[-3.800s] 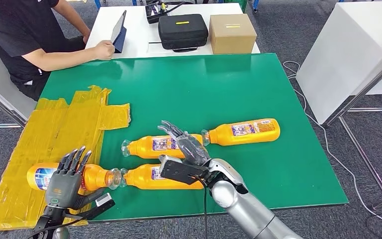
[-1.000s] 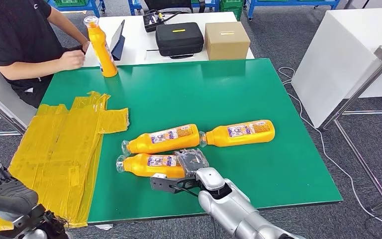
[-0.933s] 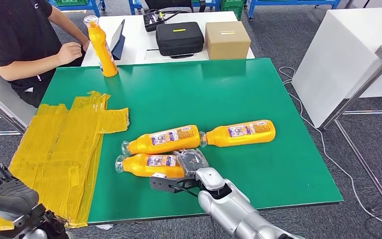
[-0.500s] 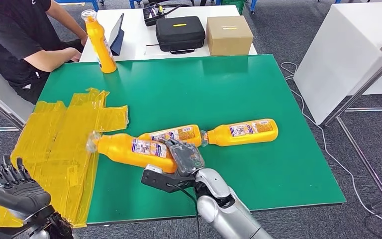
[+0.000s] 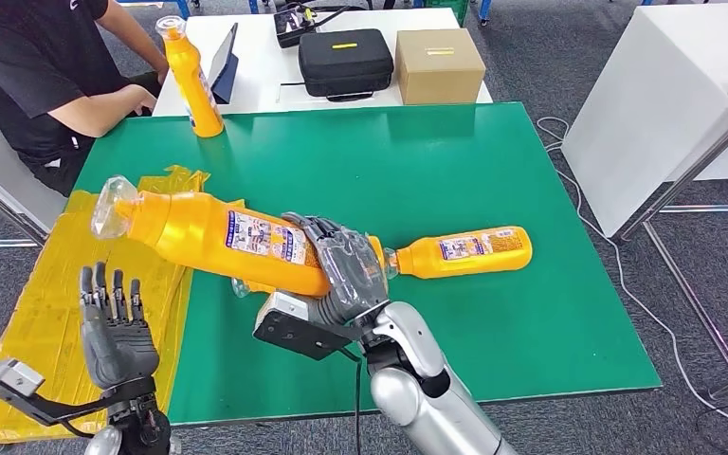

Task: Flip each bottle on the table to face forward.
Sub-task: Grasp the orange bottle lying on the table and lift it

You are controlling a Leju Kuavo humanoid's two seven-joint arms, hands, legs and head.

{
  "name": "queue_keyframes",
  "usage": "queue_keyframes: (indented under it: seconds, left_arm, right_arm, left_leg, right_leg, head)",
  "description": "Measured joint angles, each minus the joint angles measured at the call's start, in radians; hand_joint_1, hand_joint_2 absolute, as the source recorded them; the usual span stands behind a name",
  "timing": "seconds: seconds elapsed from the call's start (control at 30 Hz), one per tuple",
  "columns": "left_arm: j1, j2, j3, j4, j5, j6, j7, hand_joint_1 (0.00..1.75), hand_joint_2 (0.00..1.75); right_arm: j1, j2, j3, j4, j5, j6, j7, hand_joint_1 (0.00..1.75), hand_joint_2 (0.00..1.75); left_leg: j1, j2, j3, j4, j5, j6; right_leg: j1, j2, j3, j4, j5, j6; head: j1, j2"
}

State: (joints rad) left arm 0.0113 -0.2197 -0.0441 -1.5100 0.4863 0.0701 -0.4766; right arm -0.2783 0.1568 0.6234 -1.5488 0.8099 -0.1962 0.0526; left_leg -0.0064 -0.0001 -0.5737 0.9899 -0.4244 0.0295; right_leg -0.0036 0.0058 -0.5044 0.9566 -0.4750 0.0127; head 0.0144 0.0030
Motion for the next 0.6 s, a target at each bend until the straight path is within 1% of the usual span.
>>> queue_keyframes:
  seconds: [0.1, 0.27, 0.6]
  left_arm:
    - [0.000, -0.009, -0.028, 0.000, 0.006, -0.025, 0.022, 0.00, 1.75]
    - [0.000, -0.011, -0.065, -0.005, 0.007, -0.037, 0.039, 0.00, 1.75]
    - [0.000, -0.012, -0.086, -0.005, 0.007, -0.041, 0.045, 0.00, 1.75]
  right_arm:
    - [-0.032, 0.017, 0.000, 0.038, -0.038, 0.001, -0.002, 1.75, 1.75]
    - [-0.066, 0.038, 0.000, 0.082, -0.071, 0.003, -0.003, 1.75, 1.75]
    - [-0.085, 0.048, 0.001, 0.118, -0.085, 0.007, -0.003, 1.75, 1.75]
  left_leg:
    - [0.000, 0.000, 0.000, 0.000, 0.000, 0.000]
    - [0.000, 0.000, 0.000, 0.000, 0.000, 0.000]
    - [0.000, 0.000, -0.001, 0.000, 0.000, 0.000]
  right_leg:
    - [0.000, 0.000, 0.000, 0.000, 0.000, 0.000]
    - [0.000, 0.000, 0.000, 0.000, 0.000, 0.000]
    - [0.000, 0.000, -0.001, 0.000, 0.000, 0.000]
  head:
    - [0.000, 0.000]
    - [0.000, 0.000]
    - [0.000, 0.000]
